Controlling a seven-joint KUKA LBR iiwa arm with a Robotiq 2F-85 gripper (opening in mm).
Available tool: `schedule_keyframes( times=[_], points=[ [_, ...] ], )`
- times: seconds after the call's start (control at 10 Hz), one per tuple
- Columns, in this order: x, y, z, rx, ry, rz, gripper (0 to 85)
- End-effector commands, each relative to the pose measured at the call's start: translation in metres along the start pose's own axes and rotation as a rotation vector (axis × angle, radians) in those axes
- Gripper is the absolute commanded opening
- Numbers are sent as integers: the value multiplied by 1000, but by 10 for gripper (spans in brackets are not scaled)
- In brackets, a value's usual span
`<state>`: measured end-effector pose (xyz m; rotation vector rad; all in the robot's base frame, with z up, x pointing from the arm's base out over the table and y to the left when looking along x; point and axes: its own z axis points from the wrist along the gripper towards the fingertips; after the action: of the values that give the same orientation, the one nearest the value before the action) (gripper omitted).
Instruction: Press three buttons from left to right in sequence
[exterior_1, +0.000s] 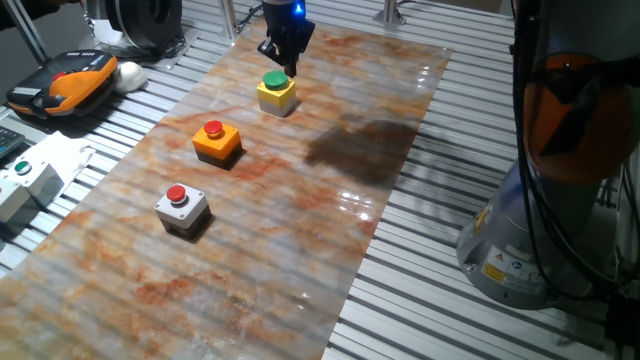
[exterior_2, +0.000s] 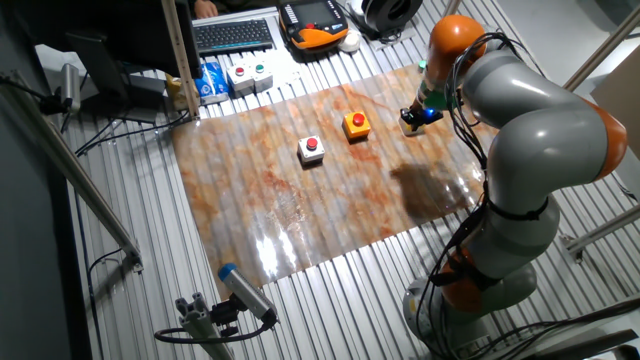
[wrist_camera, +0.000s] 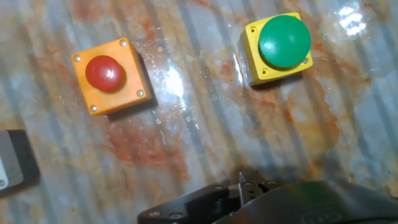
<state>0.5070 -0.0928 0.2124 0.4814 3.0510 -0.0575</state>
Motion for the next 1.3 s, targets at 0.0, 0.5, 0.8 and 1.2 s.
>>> schedule_keyframes(
  times=[0.0,0.5,0.8,1.2],
  points=[
    [0,0,0,0,-1,2,0],
    [0,0,0,-27,0,42,0],
    [0,0,0,-12,-15,79,0],
    [0,0,0,-16,-5,86,0]
  ],
)
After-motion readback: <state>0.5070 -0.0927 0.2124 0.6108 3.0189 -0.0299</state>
